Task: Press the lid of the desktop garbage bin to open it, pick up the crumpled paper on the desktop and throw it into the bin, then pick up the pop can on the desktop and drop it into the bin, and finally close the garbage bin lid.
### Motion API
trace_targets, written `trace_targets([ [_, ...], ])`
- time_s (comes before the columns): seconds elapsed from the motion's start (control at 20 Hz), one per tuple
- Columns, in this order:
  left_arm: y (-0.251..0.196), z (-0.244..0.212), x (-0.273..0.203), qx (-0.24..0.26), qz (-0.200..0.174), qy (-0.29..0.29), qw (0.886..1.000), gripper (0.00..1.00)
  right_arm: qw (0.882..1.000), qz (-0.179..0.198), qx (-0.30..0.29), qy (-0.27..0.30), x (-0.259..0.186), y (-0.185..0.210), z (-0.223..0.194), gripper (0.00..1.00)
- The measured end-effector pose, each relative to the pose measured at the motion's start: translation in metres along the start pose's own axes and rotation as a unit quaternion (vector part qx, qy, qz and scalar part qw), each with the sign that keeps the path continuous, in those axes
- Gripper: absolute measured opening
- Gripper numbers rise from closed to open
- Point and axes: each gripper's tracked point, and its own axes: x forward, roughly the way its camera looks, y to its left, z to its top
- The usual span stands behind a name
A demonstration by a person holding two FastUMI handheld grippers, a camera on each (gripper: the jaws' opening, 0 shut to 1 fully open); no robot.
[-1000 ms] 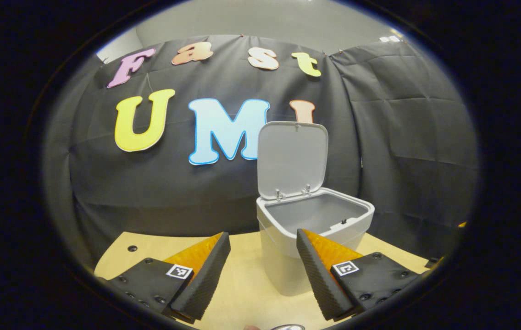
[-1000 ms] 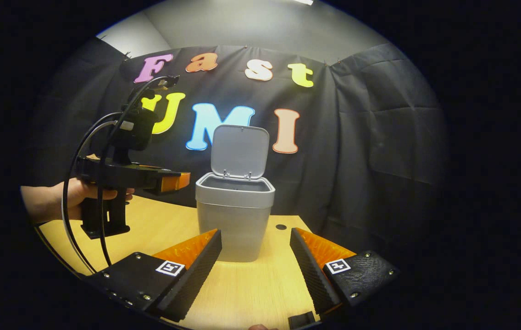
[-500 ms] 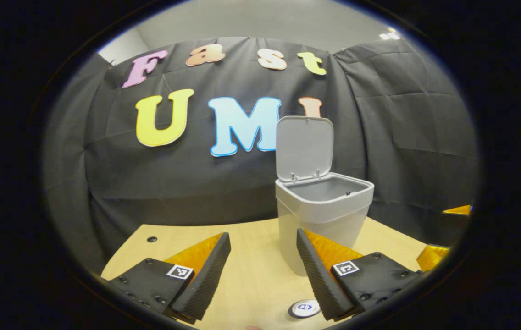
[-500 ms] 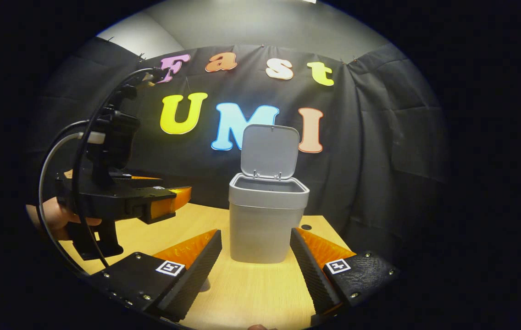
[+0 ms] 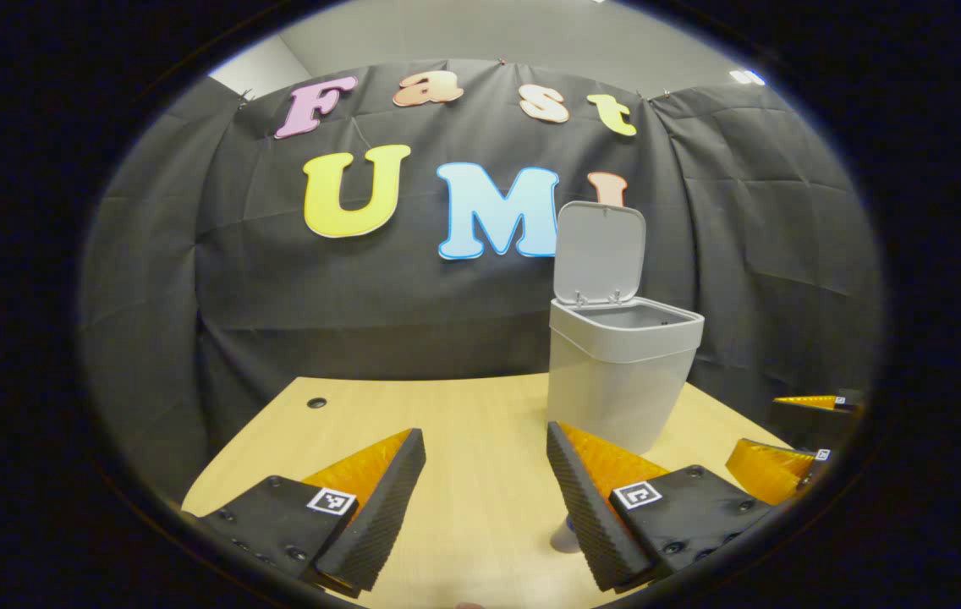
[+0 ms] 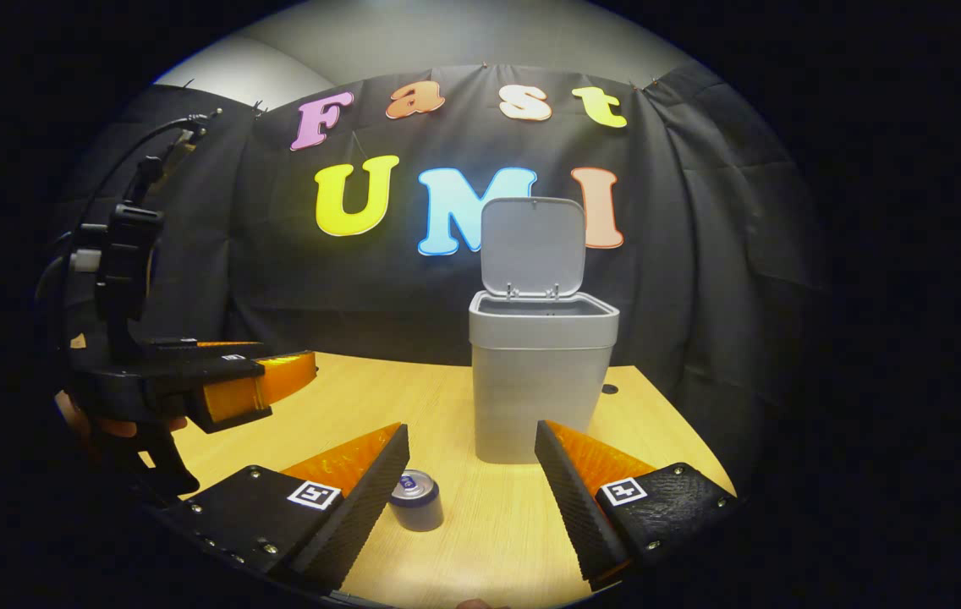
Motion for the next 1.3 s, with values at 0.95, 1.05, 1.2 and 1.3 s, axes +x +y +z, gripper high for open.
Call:
trace_targets([
  [0.95, 0.044, -0.020, -0.066, -0.014, 0.064, -0.004, 0.998, 0.95, 0.984, 0.108, -0.040, 0.140, 0.063, 0.066, -0.070, 0.96],
  [1.05, 0.044, -0.022, -0.067, -0.017, 0.068, -0.001, 0.998, 0.95, 0.981, 0.102, -0.045, 0.158, 0.071, 0.062, -0.081, 0.96],
  [1.2, 0.047, -0.023, -0.068, -0.017, 0.078, 0.002, 0.997, 0.98, 0.977, 0.104, -0.039, 0.184, 0.084, 0.060, -0.094, 0.96],
  [1.3, 0.048, -0.021, -0.070, -0.018, 0.082, 0.000, 0.996, 0.98, 0.974, 0.100, -0.035, 0.199, 0.082, 0.059, -0.103, 0.96],
])
